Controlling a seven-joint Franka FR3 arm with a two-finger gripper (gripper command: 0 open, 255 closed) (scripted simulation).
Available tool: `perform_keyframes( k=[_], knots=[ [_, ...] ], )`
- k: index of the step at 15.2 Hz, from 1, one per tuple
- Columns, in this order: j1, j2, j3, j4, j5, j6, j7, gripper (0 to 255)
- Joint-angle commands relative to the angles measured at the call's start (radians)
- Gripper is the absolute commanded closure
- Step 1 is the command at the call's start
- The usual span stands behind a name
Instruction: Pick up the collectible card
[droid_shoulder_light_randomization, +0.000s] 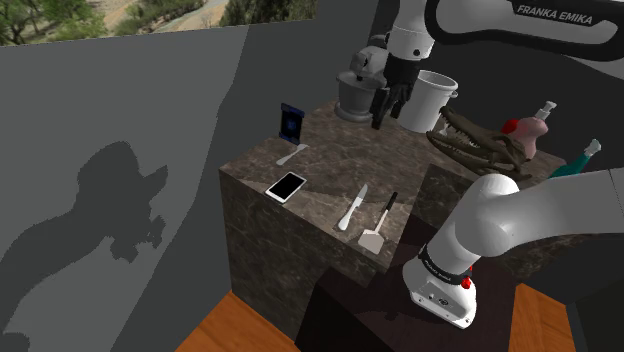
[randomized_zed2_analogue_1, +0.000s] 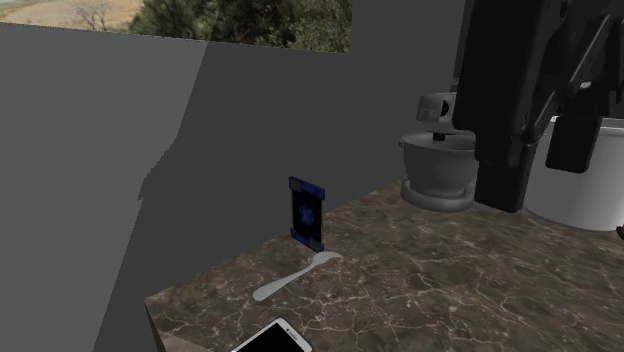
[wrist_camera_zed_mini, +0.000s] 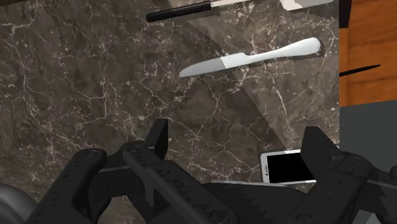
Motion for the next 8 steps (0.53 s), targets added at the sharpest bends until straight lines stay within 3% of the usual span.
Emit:
perform_keyframes(
  k=[1,8],
  knots=[
    [0.0,0.0,0.0,0.0,0.0,0.0,0.0,0],
    [-0.002,0.262,-0.1,0.116,0.023,0.14,-0.131,0]
  ],
)
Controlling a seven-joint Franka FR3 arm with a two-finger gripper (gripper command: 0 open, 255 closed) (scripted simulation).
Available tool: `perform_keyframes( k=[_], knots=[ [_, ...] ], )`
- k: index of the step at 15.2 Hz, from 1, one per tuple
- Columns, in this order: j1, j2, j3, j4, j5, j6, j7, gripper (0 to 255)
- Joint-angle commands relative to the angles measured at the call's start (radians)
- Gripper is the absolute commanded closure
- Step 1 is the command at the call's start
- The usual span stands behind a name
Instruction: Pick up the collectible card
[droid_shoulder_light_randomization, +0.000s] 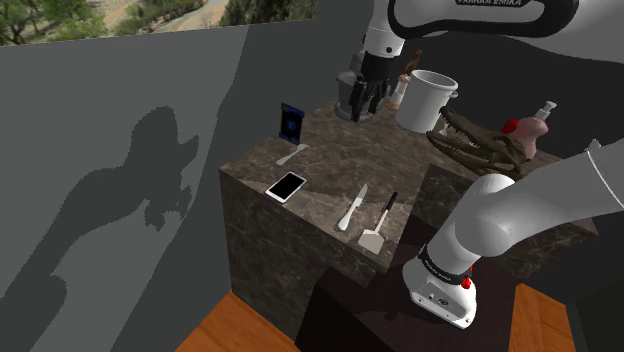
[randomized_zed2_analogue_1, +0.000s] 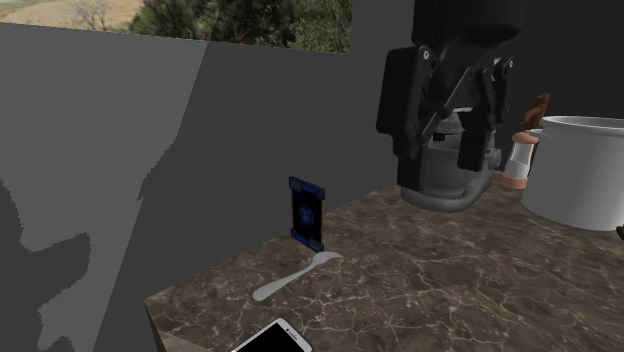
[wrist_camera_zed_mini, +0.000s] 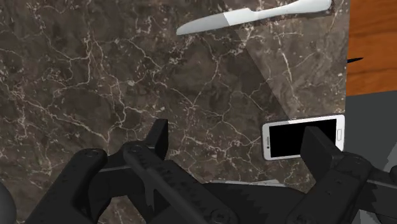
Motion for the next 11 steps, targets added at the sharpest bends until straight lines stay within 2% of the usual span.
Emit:
perform_keyframes(
  k=[1,6,11],
  knots=[
    [0.0,0.078,-0.03,0.038,0.011,0.037,-0.044,0],
    [0.004,0.281,-0.086,0.172,0.067,0.089,-0.147,0],
    [-0.001,0.493,-0.125,0.346,0.147,0.101,-0.251,0]
  ],
)
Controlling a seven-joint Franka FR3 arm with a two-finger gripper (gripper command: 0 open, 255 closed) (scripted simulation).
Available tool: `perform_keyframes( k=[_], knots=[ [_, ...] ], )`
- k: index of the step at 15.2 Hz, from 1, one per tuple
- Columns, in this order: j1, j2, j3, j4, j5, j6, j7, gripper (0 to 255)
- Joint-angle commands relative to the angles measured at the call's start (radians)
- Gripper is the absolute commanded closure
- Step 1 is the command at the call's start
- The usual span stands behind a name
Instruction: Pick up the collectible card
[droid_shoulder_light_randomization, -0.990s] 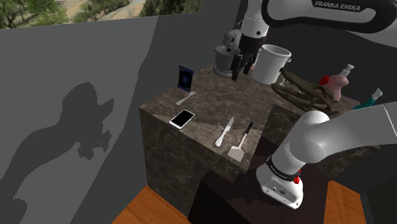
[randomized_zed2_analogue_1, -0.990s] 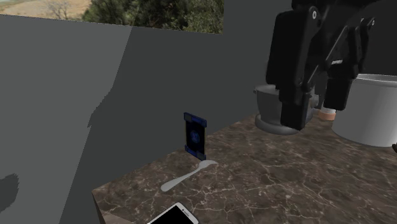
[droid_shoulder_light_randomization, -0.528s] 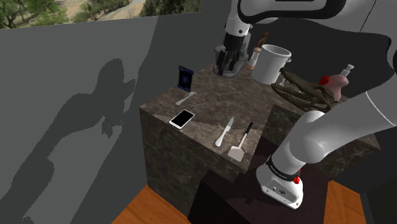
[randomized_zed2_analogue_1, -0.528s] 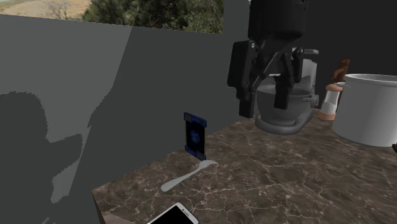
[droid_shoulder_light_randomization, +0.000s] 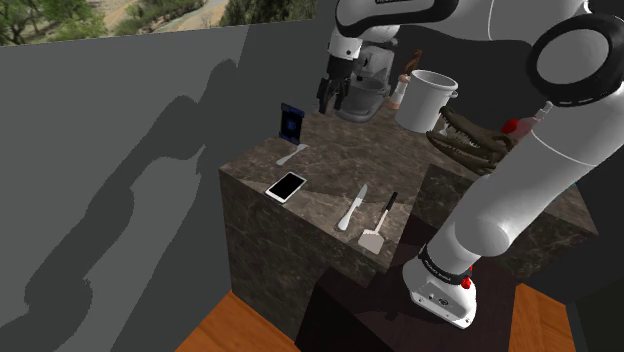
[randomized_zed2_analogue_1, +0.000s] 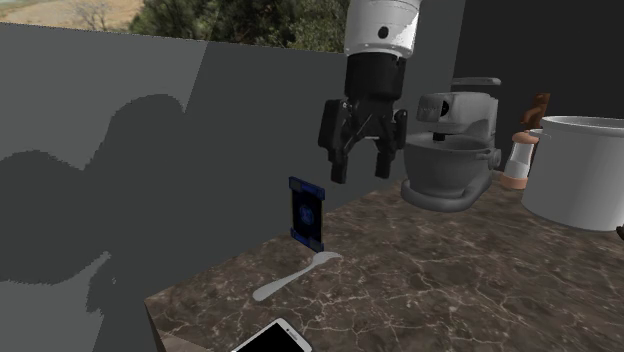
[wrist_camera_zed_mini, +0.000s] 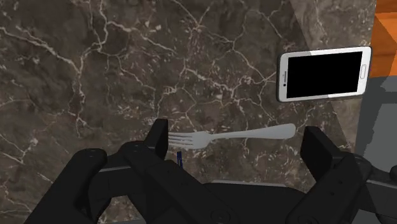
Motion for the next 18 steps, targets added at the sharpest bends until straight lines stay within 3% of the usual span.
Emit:
perform_keyframes(
  k=[1,7,12,18],
  knots=[
    [-0.005,0.087,-0.013,0.083,0.035,-0.008,-0.043,0],
    [-0.042,0.36,-0.02,0.365,0.144,-0.062,-0.144,0],
    [-0.096,0.618,0.002,0.688,0.222,-0.161,-0.188,0],
    [-0.094,0.634,0.005,0.644,0.227,-0.105,-0.205,0]
  ],
)
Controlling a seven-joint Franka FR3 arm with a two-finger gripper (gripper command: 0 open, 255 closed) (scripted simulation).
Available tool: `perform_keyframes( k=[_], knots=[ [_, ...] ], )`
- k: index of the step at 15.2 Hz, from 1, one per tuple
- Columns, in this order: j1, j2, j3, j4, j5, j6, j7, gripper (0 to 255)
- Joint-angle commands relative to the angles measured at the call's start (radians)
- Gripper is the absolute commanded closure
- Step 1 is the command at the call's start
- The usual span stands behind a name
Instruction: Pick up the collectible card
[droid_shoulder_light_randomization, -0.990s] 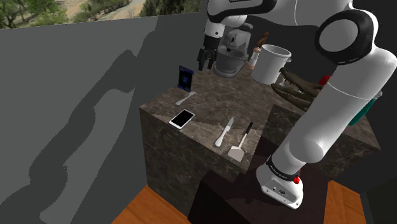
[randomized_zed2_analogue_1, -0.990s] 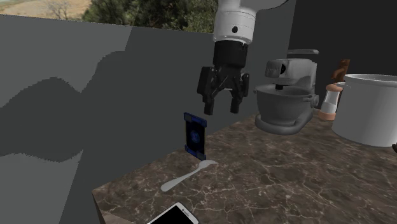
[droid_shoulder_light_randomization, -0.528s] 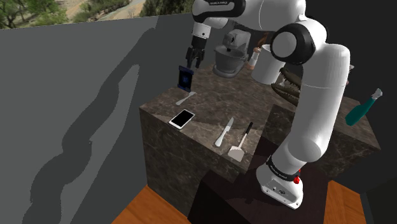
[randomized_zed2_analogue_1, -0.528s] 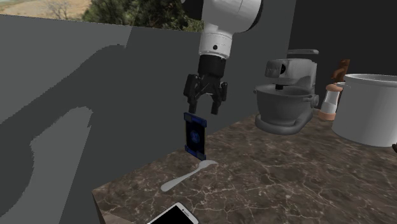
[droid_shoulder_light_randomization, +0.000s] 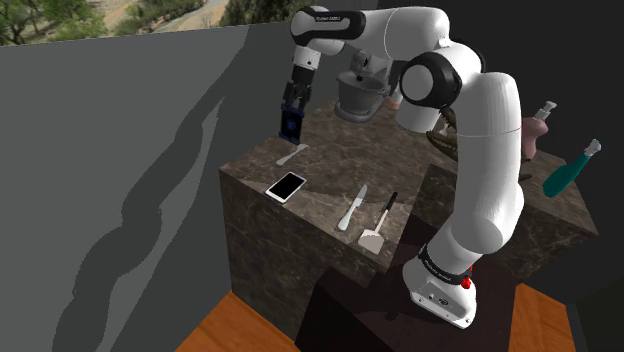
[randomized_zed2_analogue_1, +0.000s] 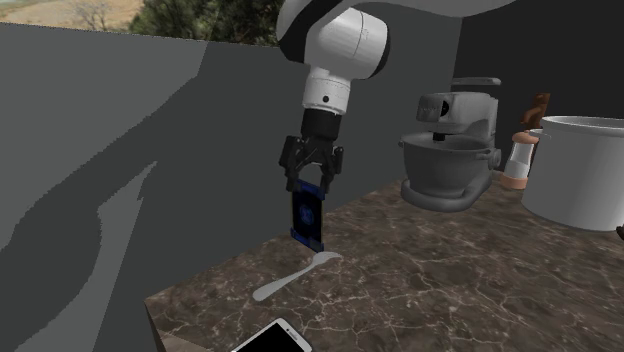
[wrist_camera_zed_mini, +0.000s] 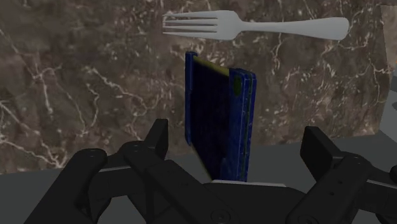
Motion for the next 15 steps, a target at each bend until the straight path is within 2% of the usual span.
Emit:
perform_keyframes(
  k=[1,4,5,15],
  knots=[
    [0.001,0.001,0.0,-0.025,0.002,0.025,-0.008,0],
    [0.002,0.004,0.0,-0.04,0.003,0.043,-0.013,0],
    [0.002,0.004,0.0,-0.041,0.003,0.043,-0.013,255],
    [0.002,0.002,0.0,-0.031,0.002,0.032,-0.01,255]
  ],
)
